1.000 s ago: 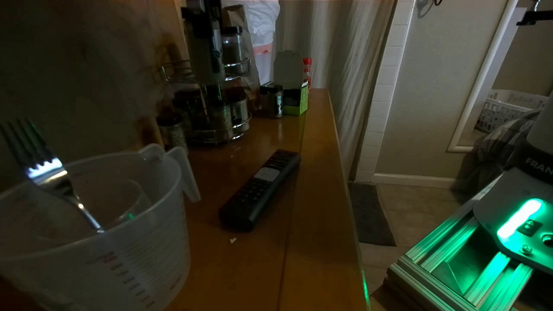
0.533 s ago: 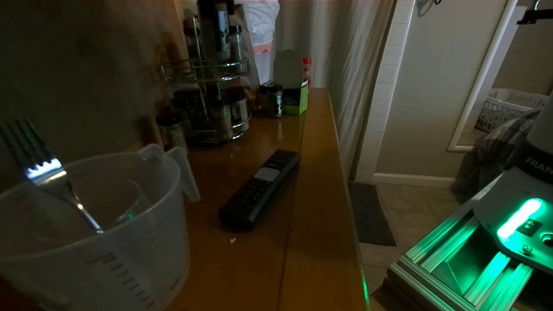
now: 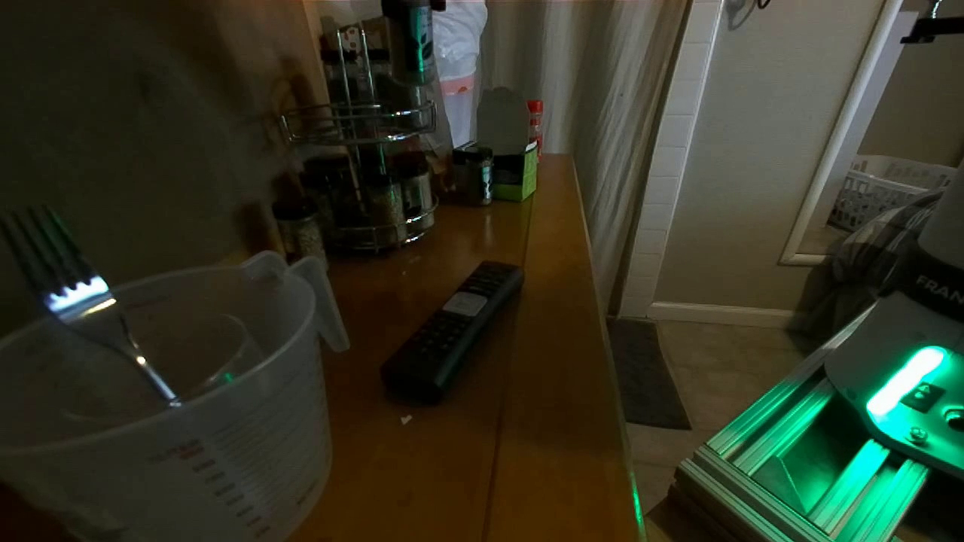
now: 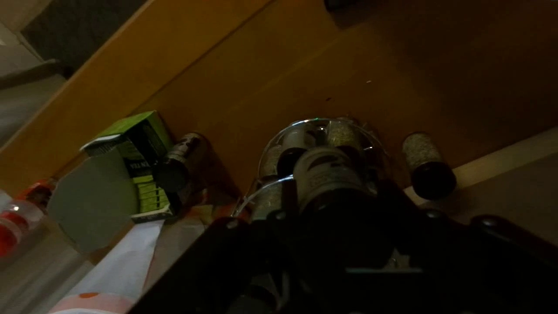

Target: Put the spice bottle on the top shelf on the rack

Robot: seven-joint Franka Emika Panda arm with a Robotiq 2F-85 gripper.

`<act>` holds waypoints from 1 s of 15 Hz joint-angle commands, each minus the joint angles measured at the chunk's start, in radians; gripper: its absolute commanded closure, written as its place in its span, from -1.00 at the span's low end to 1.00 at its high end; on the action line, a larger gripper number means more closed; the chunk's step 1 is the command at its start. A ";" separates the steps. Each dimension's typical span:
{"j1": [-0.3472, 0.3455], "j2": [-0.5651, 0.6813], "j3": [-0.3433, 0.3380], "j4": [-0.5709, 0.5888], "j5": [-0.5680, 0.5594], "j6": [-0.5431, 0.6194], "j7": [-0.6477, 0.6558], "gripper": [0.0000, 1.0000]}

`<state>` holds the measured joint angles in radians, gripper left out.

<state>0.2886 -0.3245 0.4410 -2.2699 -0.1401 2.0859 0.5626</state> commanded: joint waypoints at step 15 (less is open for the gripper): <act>-0.046 -0.052 -0.010 -0.167 -0.028 0.317 0.105 0.52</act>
<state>0.2588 -0.3758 0.4402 -2.4186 -0.1656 2.3577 0.6929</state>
